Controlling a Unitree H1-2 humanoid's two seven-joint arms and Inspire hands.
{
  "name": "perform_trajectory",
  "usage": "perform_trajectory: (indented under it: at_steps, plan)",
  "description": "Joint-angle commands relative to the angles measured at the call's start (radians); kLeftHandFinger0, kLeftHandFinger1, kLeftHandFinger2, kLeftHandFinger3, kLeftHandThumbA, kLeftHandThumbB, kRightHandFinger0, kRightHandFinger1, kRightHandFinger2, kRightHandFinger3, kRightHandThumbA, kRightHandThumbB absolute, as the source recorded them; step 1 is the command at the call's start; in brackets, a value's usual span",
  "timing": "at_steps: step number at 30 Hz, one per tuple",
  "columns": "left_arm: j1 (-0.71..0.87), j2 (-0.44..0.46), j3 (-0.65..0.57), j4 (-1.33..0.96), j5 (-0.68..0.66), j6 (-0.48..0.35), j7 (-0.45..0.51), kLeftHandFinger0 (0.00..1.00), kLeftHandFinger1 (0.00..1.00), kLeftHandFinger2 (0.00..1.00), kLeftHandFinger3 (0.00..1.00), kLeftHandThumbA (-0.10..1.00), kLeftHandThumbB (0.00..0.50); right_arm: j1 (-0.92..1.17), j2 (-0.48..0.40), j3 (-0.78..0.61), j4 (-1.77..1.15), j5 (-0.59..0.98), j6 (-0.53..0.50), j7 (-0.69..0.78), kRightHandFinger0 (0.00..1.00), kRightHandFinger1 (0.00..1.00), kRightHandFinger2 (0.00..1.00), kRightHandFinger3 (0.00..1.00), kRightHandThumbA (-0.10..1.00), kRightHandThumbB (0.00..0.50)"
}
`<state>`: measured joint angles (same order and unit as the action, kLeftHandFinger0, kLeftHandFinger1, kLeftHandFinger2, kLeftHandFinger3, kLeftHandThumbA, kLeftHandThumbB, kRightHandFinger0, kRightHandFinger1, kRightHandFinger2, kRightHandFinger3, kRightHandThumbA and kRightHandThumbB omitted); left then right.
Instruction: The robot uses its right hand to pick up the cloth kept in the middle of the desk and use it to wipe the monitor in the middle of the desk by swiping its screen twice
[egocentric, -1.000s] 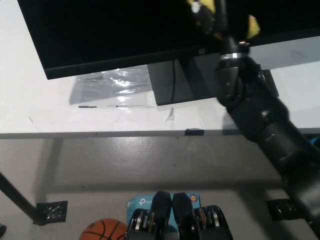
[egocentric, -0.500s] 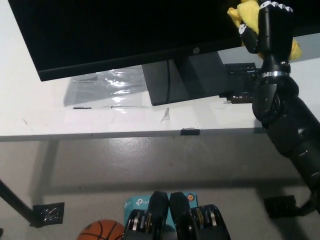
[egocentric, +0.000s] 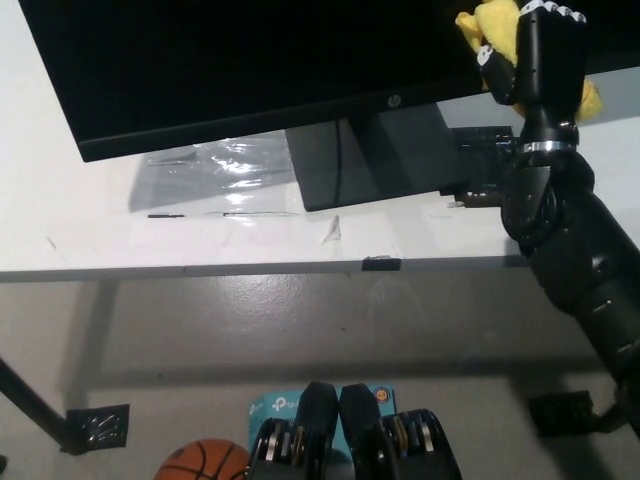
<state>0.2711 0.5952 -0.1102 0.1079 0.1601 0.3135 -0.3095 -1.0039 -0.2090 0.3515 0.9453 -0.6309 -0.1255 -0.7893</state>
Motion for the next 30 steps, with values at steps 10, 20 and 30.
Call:
perform_trajectory:
  at_steps: [10,20,30]
  plan:
    - [0.009,0.017,-0.003,-0.054,0.016,0.037,-0.012,0.79,0.79,0.87,1.0,0.05,0.051,-0.17,0.19,0.034,-0.039,-0.03,-0.026,0.026,0.0,0.0,0.04,0.69,-0.1,0.0]
    - [0.004,0.022,-0.009,-0.067,0.015,0.048,-0.022,0.9,0.87,0.95,1.0,0.08,0.043,-0.239,0.31,0.084,-0.04,-0.06,0.003,0.056,0.0,0.0,0.01,0.71,-0.1,0.0]
    - [0.006,0.018,-0.012,-0.046,0.023,0.053,-0.014,0.88,0.85,0.92,1.0,0.07,0.046,-0.228,0.29,0.101,-0.016,-0.069,-0.025,0.065,0.0,0.0,0.06,0.72,-0.1,0.0]
